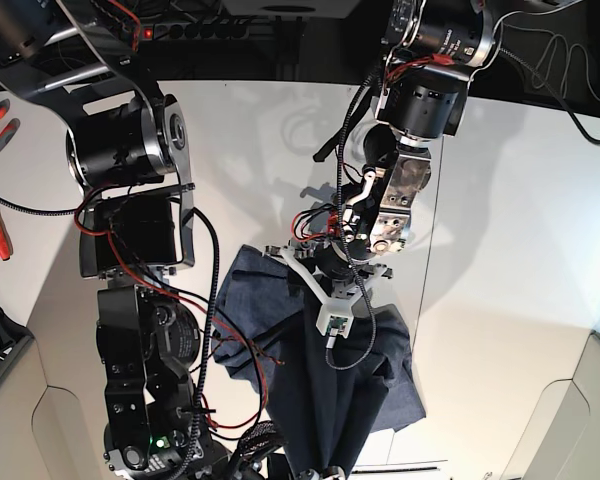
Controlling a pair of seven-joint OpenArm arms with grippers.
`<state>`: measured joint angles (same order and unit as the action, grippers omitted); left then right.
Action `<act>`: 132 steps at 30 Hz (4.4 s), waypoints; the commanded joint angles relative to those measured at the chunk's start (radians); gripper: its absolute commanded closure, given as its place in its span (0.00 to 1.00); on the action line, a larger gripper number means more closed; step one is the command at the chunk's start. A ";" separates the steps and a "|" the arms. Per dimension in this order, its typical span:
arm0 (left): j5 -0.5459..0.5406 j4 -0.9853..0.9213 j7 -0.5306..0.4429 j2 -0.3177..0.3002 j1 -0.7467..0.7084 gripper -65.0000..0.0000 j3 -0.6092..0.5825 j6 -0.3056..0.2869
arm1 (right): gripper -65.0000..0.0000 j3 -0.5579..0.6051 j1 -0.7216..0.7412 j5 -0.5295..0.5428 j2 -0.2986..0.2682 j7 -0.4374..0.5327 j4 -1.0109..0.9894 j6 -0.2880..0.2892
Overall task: Layout the t-shirt on the table in an organized manner, then fold the t-shirt properly
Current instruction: 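Grasp the shirt with the left gripper and stretch it between both grippers, then lay the stretched shirt down and release it with both grippers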
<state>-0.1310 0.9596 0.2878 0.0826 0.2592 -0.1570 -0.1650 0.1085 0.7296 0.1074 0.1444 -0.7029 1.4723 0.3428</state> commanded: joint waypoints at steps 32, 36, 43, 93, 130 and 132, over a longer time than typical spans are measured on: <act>-0.007 0.389 0.214 -0.437 0.137 1.00 -0.001 -0.003 | 1.00 -0.005 0.040 -0.156 -0.134 0.034 0.016 -0.073; -0.008 0.388 0.219 -0.503 0.236 1.00 -0.001 -0.003 | 1.00 -0.013 0.040 -0.165 -0.145 0.041 0.016 -0.097; -0.010 0.367 0.222 -0.576 0.384 1.00 -0.001 0.000 | 1.00 -0.018 0.060 -0.192 -0.145 0.057 0.011 -0.097; 0.001 0.355 0.636 -0.692 -0.157 1.00 -0.001 -0.077 | 1.00 -0.016 -0.530 0.192 -0.338 -0.472 0.040 0.032; 0.127 0.576 0.460 -0.710 -0.143 0.79 0.003 0.018 | 0.90 -0.012 -0.459 0.391 -0.082 -0.238 0.040 0.185; 0.156 0.557 0.372 -0.705 -0.143 1.00 0.003 0.058 | 1.00 -0.002 -0.459 0.350 -0.074 -0.219 0.039 0.185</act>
<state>0.0109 1.5074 0.6643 -0.6064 0.0975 -0.1635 -0.1253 0.1032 0.2470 0.4366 0.0612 -0.9451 1.4933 0.5205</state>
